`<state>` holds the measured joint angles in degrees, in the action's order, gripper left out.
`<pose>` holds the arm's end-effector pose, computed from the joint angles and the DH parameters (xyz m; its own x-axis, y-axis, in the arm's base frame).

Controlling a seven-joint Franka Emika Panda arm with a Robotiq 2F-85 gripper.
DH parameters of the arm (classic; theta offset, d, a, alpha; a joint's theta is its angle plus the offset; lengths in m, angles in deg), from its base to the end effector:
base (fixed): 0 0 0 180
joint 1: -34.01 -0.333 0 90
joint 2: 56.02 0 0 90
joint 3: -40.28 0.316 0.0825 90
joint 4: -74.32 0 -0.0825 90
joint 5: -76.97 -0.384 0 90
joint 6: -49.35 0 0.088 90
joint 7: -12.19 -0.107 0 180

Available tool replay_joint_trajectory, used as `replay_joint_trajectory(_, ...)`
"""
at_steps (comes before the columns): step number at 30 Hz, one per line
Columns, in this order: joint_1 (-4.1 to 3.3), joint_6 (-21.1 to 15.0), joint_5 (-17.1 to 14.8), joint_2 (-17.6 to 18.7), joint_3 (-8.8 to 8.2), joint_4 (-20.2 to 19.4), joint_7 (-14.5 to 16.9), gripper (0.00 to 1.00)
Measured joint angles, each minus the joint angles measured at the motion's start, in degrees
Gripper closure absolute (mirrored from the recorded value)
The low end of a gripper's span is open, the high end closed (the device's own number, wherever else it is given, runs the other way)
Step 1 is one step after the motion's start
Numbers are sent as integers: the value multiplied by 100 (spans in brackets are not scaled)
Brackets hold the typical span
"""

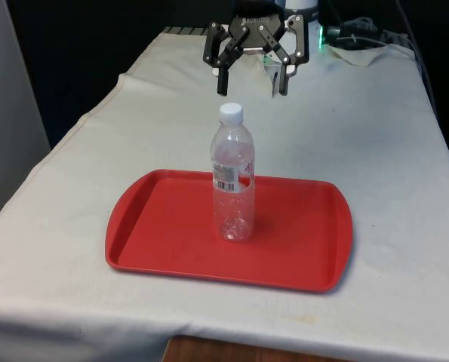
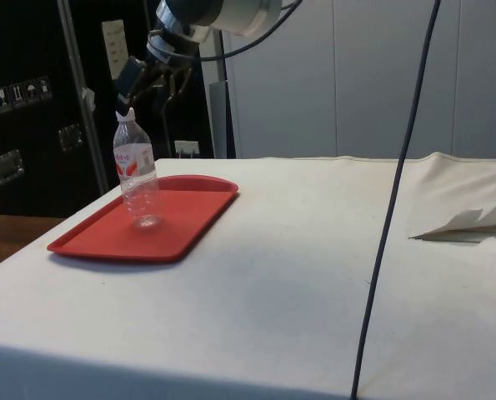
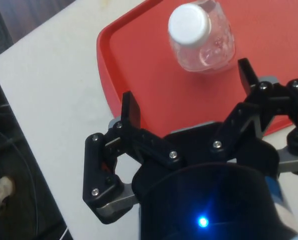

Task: Place the bottle upright on the tray.

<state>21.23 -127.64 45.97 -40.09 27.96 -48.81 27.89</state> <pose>0.6068 -0.0319 0.3464 0.7608 -0.2156 0.6121 -0.1735 -0.9765 -0.1282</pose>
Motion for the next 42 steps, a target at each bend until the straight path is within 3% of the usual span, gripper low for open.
replay_joint_trajectory(21, 0, 693, 11, -281, -40, 69, 567, 0)
replay_joint_trajectory(30, 17, 739, 97, -298, -46, 69, 831, 0)
replay_joint_trajectory(42, 29, 779, 458, -298, -74, 57, 1066, 0)
